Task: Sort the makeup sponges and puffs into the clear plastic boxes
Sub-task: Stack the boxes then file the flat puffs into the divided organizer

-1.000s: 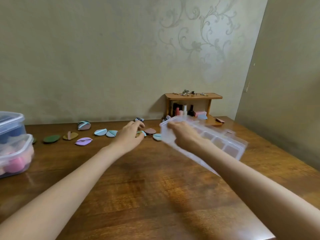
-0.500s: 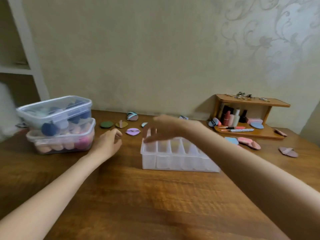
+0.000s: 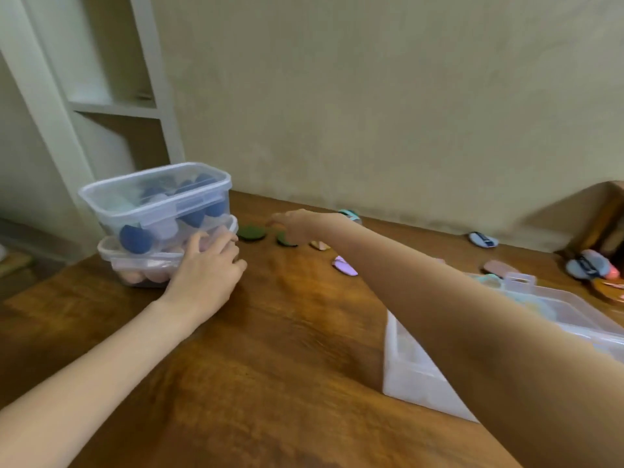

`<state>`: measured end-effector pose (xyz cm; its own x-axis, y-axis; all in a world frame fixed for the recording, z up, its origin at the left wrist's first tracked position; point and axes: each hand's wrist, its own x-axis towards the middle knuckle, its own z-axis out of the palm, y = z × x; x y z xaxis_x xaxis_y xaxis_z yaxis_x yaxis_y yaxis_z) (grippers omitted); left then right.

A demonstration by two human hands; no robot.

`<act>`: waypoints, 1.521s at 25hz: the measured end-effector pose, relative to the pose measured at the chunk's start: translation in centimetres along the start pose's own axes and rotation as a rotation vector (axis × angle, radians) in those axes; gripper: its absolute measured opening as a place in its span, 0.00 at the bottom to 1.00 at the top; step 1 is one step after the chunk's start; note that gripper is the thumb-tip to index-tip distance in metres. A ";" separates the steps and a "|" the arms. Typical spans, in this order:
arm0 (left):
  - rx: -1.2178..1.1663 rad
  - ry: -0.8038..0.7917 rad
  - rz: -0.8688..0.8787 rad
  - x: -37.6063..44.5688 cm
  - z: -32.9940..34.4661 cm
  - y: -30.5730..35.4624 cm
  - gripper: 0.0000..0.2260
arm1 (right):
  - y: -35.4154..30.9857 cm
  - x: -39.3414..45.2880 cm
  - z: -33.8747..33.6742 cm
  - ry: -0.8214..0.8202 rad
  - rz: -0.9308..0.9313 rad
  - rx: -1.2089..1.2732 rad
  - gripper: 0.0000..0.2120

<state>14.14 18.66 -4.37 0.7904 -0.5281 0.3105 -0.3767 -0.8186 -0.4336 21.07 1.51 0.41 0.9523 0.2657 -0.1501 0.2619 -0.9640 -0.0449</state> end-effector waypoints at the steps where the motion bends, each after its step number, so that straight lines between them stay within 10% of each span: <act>1: -0.011 0.010 0.012 0.1 0.3 -0.6 0.12 | -0.5 1.7 0.5 -0.002 -0.006 0.067 0.27; 6: -0.033 0.040 0.006 0.6 0.8 -0.5 0.10 | -2.8 6.4 2.8 -0.101 -0.036 0.224 0.22; 12: -0.113 0.149 0.014 0.4 0.0 0.7 0.08 | -1.0 2.5 0.0 0.248 0.181 0.498 0.13; 20: -1.390 -0.205 0.177 -0.2 -8.3 9.8 0.12 | 4.7 -19.9 -4.1 0.310 0.311 0.515 0.11; 23: -1.322 -0.489 0.311 -1.4 -9.3 11.1 0.31 | 4.0 -25.4 -3.8 0.178 0.251 0.436 0.10; 29: -1.367 -0.359 0.228 -0.6 -8.8 12.8 0.41 | 1.3 -24.2 0.5 0.102 0.171 0.117 0.18; 38: -1.345 -0.420 0.108 2.0 -6.3 8.5 0.20 | 4.4 -23.4 0.3 0.193 0.123 0.312 0.08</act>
<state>9.48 9.18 -2.09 0.7215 -0.6908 -0.0465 -0.4219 -0.4919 0.7616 -0.07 -8.99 3.45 0.9934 0.1137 0.0145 0.1118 -0.9336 -0.3405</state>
